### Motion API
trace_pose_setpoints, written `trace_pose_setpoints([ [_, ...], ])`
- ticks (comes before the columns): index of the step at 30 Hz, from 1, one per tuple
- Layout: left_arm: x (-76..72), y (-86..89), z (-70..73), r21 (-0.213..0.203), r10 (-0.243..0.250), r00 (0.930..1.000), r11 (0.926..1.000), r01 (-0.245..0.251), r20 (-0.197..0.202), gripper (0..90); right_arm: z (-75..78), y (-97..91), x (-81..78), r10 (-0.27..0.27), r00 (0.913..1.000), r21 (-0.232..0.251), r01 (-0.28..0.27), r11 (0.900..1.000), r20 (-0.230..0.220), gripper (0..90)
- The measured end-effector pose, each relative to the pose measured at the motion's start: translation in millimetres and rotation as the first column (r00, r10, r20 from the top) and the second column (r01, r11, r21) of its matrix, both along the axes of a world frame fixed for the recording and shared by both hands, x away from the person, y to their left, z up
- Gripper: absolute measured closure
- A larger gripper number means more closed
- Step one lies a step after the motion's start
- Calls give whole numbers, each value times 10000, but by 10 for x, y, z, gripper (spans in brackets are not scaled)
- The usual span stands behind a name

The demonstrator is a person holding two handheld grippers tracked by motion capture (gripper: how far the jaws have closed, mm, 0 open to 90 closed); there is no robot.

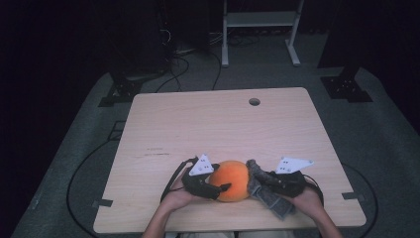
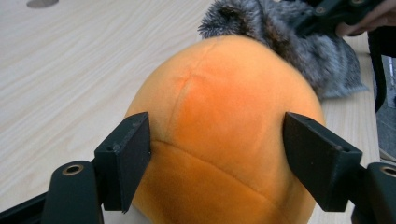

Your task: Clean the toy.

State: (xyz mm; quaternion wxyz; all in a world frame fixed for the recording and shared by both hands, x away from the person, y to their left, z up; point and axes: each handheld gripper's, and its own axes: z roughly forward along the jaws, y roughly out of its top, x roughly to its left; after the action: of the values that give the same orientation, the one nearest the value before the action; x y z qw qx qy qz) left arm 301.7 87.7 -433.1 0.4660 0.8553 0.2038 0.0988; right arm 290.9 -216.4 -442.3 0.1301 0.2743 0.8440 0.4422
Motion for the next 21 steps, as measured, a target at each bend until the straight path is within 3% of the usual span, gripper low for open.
trace_pose_setpoints([
  [2, 1, 14, -7, 110, 1, 10000, 9999, 0, -58, 253, 30, -26, -1, -44, 10000, 229, 45, 9997, -71, 755],
  [5, 0, 22, -16, 53, -5, 9999, 10000, 5, -112, 254, 146, 30, -53, 440, 9988, 886, -458, 9950, 213, 755],
  [6, 1, 18, -11, 50, -62, 9999, 10000, 63, -140, 253, 161, 68, -67, 639, 9976, 944, -662, 9933, 273, 755],
  [8, 8, 8, 24, -180, -258, 9991, 9995, 252, -337, 207, 131, 145, -82, 893, 9955, 506, -909, 9946, 326, 754],
  [9, 27, 7, 49, -285, -150, 9987, 9995, 136, -496, 160, 109, 158, -91, 984, 9942, 322, -999, 9945, 444, 754],
  [11, 103, -10, 63, -96, 413, 9941, 9991, -425, -1004, 68, 104, 138, -93, 1003, 9940, 327, -1018, 9943, 439, 754],
  [14, 144, -43, -46, -30, 242, 9846, 9997, -251, -1730, 76, 94, 108, -72, 934, 9953, 441, -945, 9945, 273, 754],
  [16, 87, -54, -52, -181, 226, 9931, 9995, -248, -1150, 192, 94, 92, -59, 858, 9962, 378, -863, 9956, 152, 754],
  [18, 15, -80, 12, -462, 348, 9993, 9983, -355, -162, 301, 123, 69, -67, 652, 9972, 130, -657, 9978, 379, 755],
  [20, -46, -132, 57, -407, 500, 9943, 9981, -464, 945, 332, 197, 52, -90, 420, 9960, -28, -420, 9991, 793, 756],
  [21, -69, -184, 50, -108, 376, 9876, 9993, -364, 1525, 331, 231, 45, -97, 360, 9957, 272, -385, 9989, 858, 756],
])
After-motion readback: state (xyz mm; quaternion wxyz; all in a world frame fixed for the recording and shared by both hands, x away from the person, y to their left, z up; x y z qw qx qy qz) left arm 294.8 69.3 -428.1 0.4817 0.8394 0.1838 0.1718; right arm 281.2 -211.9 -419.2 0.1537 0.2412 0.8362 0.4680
